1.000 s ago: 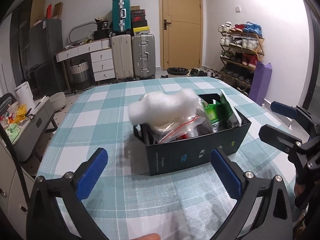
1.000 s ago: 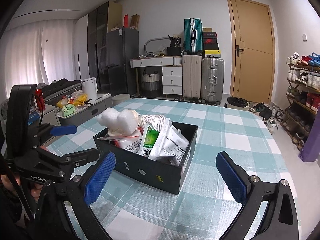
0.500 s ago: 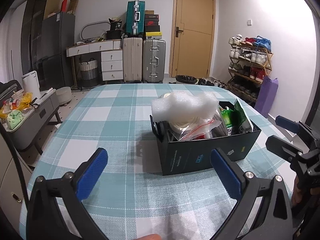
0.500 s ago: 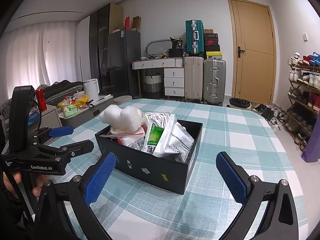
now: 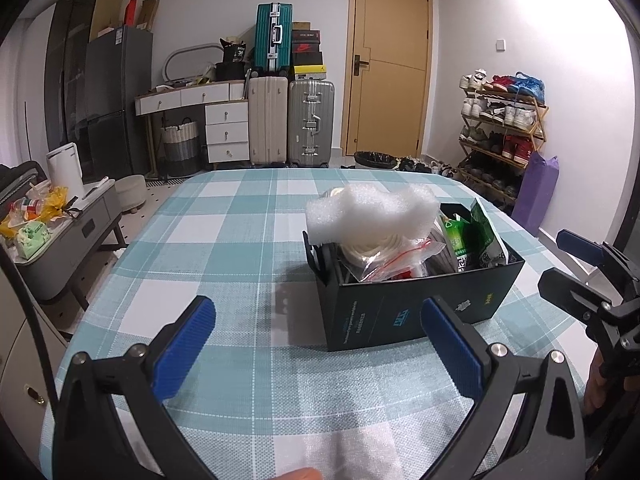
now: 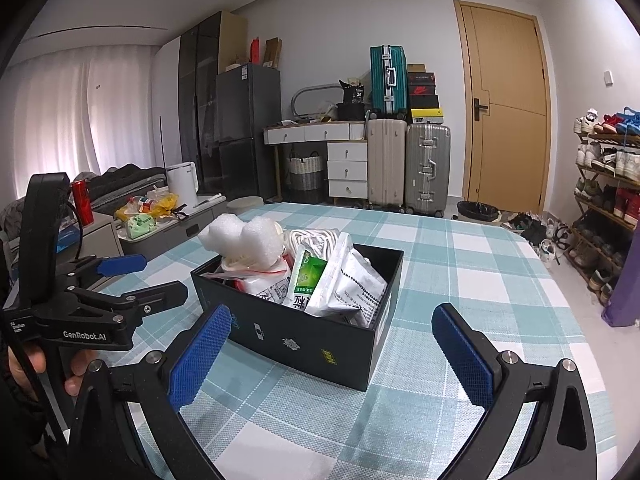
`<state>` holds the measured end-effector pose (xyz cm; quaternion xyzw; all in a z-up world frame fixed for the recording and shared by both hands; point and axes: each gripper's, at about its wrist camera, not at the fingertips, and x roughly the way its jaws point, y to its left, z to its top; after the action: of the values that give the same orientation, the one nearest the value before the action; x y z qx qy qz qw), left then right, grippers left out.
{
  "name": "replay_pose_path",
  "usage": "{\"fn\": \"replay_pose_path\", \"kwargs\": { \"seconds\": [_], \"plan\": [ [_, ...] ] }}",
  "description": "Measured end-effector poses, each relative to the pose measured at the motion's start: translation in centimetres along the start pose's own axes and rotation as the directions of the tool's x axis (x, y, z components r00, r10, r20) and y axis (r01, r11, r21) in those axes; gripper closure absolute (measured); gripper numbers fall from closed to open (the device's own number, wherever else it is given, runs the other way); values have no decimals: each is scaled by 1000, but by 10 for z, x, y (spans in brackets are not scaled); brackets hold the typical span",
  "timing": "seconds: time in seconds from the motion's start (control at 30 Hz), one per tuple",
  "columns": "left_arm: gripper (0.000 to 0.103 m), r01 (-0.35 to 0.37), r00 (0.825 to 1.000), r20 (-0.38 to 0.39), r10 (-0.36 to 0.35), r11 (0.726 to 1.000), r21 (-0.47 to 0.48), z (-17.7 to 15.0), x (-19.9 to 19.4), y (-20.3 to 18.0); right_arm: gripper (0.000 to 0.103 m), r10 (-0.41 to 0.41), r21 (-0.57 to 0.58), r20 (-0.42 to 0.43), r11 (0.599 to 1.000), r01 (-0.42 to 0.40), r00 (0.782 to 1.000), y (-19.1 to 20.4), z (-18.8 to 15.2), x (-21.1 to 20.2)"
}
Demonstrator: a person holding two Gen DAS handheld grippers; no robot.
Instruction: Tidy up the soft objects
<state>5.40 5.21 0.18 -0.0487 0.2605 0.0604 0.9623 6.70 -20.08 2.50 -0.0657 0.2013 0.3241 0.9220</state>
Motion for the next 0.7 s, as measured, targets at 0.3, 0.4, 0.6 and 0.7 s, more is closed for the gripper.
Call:
{"fn": "replay_pose_path", "kwargs": {
  "seconds": [0.3, 0.4, 0.6, 0.7],
  "plan": [
    [0, 5, 1000, -11, -5, 1000, -10, -3, 3, 3, 1, 2, -7, 3, 1000, -2, 1000, 4, 1, 0],
    [0, 6, 1000, -8, -6, 1000, -7, -4, 2, 1, 1, 4, -7, 2, 1000, -4, 1000, 4, 1, 0],
    [0, 8, 1000, -10, -8, 1000, -5, -5, 1, 1, 1, 4, -6, 2, 1000, -4, 1000, 3, 1, -1],
    [0, 8, 1000, -11, -8, 1000, -6, -5, 1, 1, 1, 4, -6, 3, 1000, -4, 1000, 3, 1, -1]
  ]
}}
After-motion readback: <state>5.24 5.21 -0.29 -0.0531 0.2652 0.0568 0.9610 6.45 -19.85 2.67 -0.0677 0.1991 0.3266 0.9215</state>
